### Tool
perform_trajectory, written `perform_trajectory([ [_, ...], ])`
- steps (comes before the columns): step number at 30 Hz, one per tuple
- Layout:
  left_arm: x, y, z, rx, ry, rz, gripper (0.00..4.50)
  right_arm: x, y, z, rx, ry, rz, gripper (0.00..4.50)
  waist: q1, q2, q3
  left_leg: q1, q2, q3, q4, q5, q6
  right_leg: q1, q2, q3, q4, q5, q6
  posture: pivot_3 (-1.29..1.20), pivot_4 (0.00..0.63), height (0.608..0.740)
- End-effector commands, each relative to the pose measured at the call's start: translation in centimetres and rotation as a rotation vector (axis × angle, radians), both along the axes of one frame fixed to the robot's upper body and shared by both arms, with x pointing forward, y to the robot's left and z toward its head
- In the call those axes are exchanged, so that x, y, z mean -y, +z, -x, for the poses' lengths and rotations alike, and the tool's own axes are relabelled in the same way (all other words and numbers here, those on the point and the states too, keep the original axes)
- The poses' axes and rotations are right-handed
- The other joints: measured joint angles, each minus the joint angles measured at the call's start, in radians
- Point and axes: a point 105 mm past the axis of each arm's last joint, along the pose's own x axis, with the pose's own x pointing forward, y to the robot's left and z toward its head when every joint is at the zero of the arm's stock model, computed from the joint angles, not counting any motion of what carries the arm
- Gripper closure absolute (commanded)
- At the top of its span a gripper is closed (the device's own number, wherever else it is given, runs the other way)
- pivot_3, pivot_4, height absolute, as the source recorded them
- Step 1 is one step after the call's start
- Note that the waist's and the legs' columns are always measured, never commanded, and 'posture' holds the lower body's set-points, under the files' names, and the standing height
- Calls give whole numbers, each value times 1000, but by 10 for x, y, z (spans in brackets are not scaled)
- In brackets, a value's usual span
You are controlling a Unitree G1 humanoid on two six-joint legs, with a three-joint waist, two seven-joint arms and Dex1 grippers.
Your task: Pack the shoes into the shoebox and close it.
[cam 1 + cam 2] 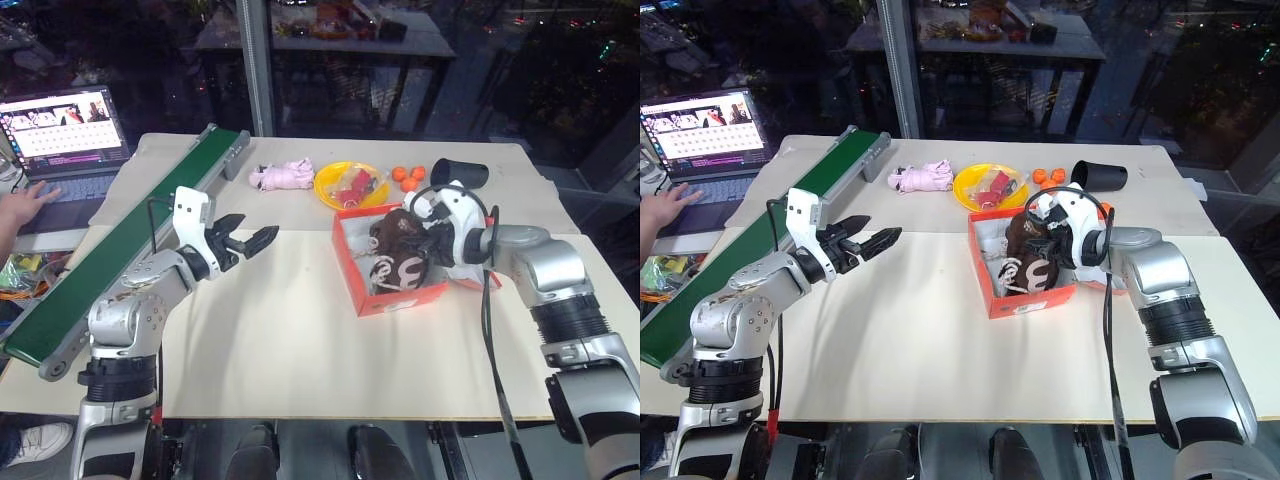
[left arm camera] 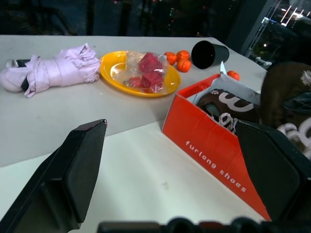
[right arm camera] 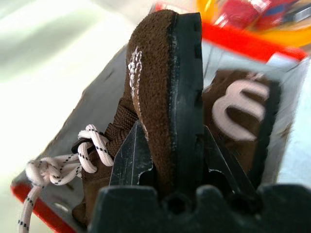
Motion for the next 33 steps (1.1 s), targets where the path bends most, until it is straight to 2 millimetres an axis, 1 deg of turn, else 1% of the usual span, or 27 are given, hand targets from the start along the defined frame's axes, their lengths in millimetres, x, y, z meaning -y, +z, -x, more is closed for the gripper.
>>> perform_trajectory([
  [1,5,8,6,49,3,13,0,-9,-13,-5,-34,60,100,4096,0,0,0,0,0,0,0,0,0,0,0,0,0,0,0,0,150,740],
  [3,8,6,7,48,2,13,0,-20,-22,-12,-50,81,101,4096,-6,-1,-1,1,0,0,1,0,0,0,0,0,0,0,0,0,150,740],
  [6,8,7,9,52,5,2,0,-40,-37,-22,-60,103,118,4096,-13,-4,-2,5,0,-1,1,0,0,4,1,0,0,0,0,0,150,740],
  [7,7,8,10,54,9,-1,0,-46,-42,-25,-59,105,124,4096,-19,-6,-3,8,0,-1,0,0,0,7,1,0,0,0,0,0,150,740],
  [8,5,8,10,56,14,-4,0,-50,-45,-28,-58,105,129,4096,-26,-10,-5,15,0,-1,-1,0,0,14,1,0,-1,-1,1,0,150,740],
  [9,3,9,11,58,22,-10,0,-56,-50,-32,-57,102,132,4096,-32,-14,-7,19,0,-1,-3,0,0,17,1,0,-2,-3,5,0,150,740],
  [12,-2,10,13,62,39,-27,0,-69,-61,-39,-48,88,143,4096,-59,-24,-14,26,1,-2,-4,-1,-1,19,2,1,-1,-2,2,0,150,740],
  [14,-4,10,13,62,46,-30,0,-74,-65,-41,-44,80,142,4096,-71,-27,-16,33,1,-3,-5,-5,-8,25,3,1,-1,-2,-1,0,150,740],
  [15,-5,11,14,62,48,-32,0,-78,-67,-42,-43,75,136,3604,-76,-28,-16,37,1,-4,-6,-5,-8,30,3,1,-1,-5,-6,0,150,740],
  [16,-5,11,14,62,49,-34,0,-82,-69,-42,-44,74,130,3110,-82,-28,-16,41,1,-4,-6,-6,-9,33,3,1,-1,-6,-6,0,150,740],
  [17,-5,11,14,62,50,-43,0,-87,-72,-43,-39,69,122,2877,-85,-27,-15,44,1,-4,-7,-6,-10,35,3,1,-1,-6,-7,0,150,740],
  [18,-5,11,15,63,50,-50,0,-92,-74,-43,-33,66,117,2433,-86,-24,-14,44,1,-4,-7,-7,-10,34,3,1,-1,-6,-8,0,150,740],
  [19,-5,11,15,62,50,-51,0,-95,-75,-44,-28,62,109,2192,-86,-22,-12,43,1,-4,-8,-6,-10,33,2,1,-1,-6,-8,0,150,740],
  [20,-5,11,15,61,50,-51,0,-98,-75,-44,-23,58,101,1851,-84,-19,-11,42,1,-4,-9,-6,-10,32,2,1,0,-6,-8,0,150,740],
  [22,-4,11,15,59,48,-49,0,-101,-74,-46,-10,50,89,1210,-79,-19,-10,39,0,-5,-9,-6,-10,30,3,1,1,-7,-7,0,150,740],
  [25,-2,10,15,55,41,-50,0,-105,-68,-48,25,41,69,152,-75,-19,-10,35,0,-6,-8,-6,-9,29,2,0,0,-6,0,0,150,740],
  [26,-1,9,15,54,38,-51,0,-105,-65,-50,40,37,64,66,-76,-19,-10,34,-1,-6,-8,-6,-9,28,2,0,0,-6,0,0,150,740],
  [28,-1,9,15,52,33,-53,0,-105,-57,-53,71,27,51,66,-75,-19,-10,32,-1,-6,-8,-6,-7,26,2,1,0,-6,-1,0,150,740],
  [30,-1,9,14,51,32,-55,0,-104,-47,-55,94,9,26,66,-74,-19,-10,27,-1,-6,-8,-4,-5,19,3,1,2,-6,-1,0,150,740],
  [31,-2,9,13,50,32,-57,0,-104,-40,-57,105,3,4,66,-73,-18,-10,24,-1,-6,-8,-4,-5,16,3,1,4,-6,0,0,150,740],
  [32,-2,9,13,51,29,-65,0,-102,-26,-59,123,-10,-41,66,-71,-18,-10,23,-1,-6,-8,-4,-4,14,3,1,4,-6,-1,0,150,740],
  [33,-3,9,12,51,27,-72,0,-101,-16,-59,136,-18,-72,66,-68,-16,-9,23,-1,-6,-8,-3,-4,14,3,1,4,-6,-1,0,150,740],
])
